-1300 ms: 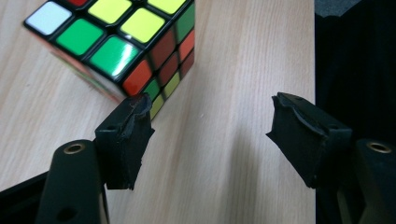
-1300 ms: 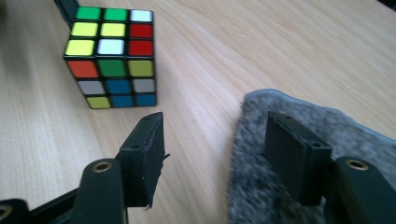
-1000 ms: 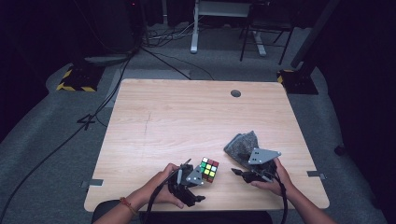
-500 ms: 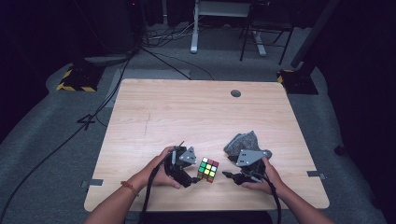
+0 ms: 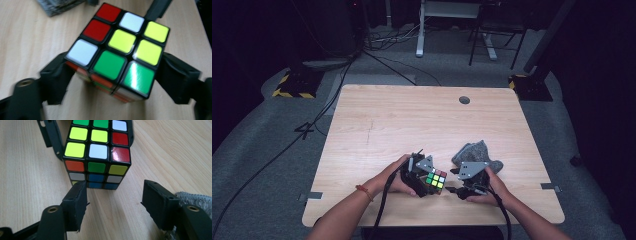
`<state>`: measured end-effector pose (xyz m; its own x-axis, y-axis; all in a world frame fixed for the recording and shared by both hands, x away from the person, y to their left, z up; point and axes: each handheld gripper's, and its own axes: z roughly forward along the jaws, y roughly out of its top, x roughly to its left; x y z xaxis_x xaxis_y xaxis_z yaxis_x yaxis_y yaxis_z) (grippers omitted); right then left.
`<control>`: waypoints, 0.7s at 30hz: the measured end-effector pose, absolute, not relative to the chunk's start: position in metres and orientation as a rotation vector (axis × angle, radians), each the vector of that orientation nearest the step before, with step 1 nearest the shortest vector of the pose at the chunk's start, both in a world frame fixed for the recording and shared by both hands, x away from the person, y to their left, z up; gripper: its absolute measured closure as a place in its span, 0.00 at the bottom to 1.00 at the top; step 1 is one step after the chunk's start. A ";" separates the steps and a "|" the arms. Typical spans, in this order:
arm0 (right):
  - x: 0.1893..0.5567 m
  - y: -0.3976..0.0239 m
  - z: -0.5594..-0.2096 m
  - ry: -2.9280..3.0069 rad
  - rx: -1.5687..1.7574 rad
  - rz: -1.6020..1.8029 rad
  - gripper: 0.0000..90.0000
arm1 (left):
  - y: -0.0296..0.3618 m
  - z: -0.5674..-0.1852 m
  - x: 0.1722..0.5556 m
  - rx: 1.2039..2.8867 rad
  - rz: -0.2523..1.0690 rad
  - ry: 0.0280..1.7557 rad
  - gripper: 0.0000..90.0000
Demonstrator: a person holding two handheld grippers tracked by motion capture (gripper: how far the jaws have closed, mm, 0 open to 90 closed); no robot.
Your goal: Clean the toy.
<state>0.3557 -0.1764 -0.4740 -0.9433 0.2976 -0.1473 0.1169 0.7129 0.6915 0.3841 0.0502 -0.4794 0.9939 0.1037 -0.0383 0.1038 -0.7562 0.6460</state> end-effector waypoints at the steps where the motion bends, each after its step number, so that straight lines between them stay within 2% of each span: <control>1: 0.356 -0.177 -0.474 2.670 0.336 1.057 0.42 | 0.049 -0.479 0.383 2.438 -0.008 0.137 0.24; 7: 0.357 -0.179 -0.472 2.642 0.354 1.076 0.41 | 0.053 -0.480 0.379 2.458 -0.005 0.112 0.30; 21: 0.358 -0.183 -0.458 2.580 0.387 1.157 0.43 | 0.047 -0.478 0.377 2.385 0.041 0.156 0.29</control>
<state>0.3583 -0.1827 -0.4581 -0.9228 0.3553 -0.1490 0.1251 0.6421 0.7563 0.3774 0.0469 -0.4784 0.9921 0.1243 -0.0147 0.1007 -0.7235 0.6829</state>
